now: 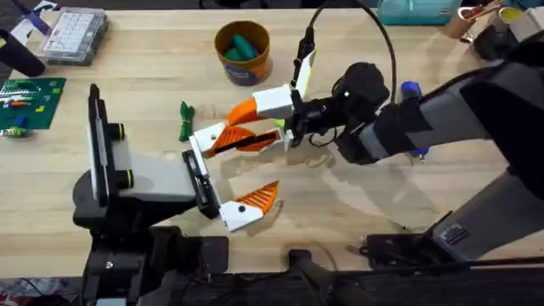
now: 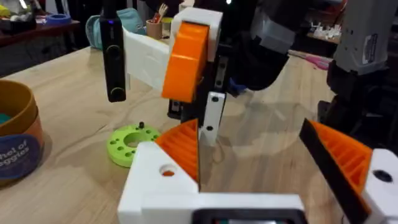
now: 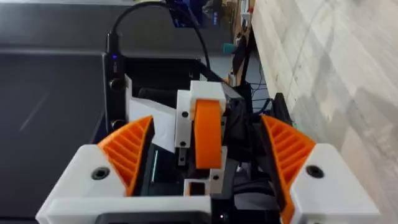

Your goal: Pick up the gripper from the table and insert it into the empty holder that is missing its gripper. Then pick up a screw, insert it into the mounting hole, and use the screwdriver to tighten it. Finally, clean up the table by picking up the vegetable and placing it into the bucket.

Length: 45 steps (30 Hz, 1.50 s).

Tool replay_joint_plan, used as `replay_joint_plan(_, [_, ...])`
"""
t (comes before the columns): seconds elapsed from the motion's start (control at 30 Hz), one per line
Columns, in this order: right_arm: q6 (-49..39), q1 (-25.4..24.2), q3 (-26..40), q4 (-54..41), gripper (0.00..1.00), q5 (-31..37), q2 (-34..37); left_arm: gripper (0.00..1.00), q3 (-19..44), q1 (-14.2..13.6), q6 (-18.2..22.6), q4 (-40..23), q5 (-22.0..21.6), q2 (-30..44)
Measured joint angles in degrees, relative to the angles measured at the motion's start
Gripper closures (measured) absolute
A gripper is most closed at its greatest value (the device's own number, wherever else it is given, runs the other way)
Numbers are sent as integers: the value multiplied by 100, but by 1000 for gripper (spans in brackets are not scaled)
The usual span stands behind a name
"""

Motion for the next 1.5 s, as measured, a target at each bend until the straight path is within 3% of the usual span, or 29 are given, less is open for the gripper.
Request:
replay_joint_plan(0.3, [0, -106, 0, -10, 6, -55, 0, 15, 0, 0, 0, -2, 13, 0])
replay_joint_plan(0.67, [-76, -1074, 0, -15, 5, -221, 0, 14, 0, 0, 0, -2, 17, 0])
replay_joint_plan(0.97, [-943, -1608, 436, -137, 5, 888, 0, 14, 0, 0, 0, -2, 17, 0])
replay_joint_plan(1.3, [-2973, -1876, 2152, -3301, 5, 1239, 4, 14, 0, 0, 0, -2, 20, 0])
replay_joint_plan(1.5, [-4072, -2141, 2588, -4871, 5, 1291, -308, 14, 0, 0, 0, -2, 20, 0])
